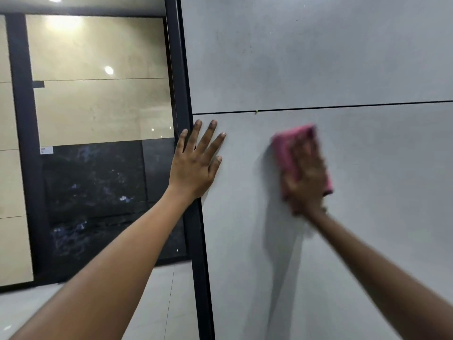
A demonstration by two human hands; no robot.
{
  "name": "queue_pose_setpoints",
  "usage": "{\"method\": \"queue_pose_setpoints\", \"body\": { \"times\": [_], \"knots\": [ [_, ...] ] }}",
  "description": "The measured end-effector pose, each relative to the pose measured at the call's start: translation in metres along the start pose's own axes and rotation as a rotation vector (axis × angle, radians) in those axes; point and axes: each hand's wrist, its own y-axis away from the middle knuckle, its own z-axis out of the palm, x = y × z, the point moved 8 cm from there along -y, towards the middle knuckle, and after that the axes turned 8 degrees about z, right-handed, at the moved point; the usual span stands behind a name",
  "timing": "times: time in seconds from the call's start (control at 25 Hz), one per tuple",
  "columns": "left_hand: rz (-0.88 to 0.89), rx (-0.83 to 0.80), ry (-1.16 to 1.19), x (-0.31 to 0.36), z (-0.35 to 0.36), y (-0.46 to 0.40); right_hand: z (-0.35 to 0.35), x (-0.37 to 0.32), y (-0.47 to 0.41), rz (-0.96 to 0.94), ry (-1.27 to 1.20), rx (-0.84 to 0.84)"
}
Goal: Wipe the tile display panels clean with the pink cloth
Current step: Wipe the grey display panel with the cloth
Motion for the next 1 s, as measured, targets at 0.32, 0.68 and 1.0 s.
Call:
{"method": "queue_pose_setpoints", "body": {
  "times": [0.32,0.68,1.0],
  "knots": [
    [-0.035,-0.041,0.071,0.054,0.004,0.061,0.035,-0.076,0.171,-0.759,0.061,-0.456],
    [-0.02,-0.071,0.029,0.053,0.01,0.065,0.001,-0.004,0.069,-0.187,0.032,-0.094],
    [-0.004,-0.104,0.117,0.104,0.008,0.119,0.028,-0.064,0.257,-0.791,0.082,-0.618]
  ]
}}
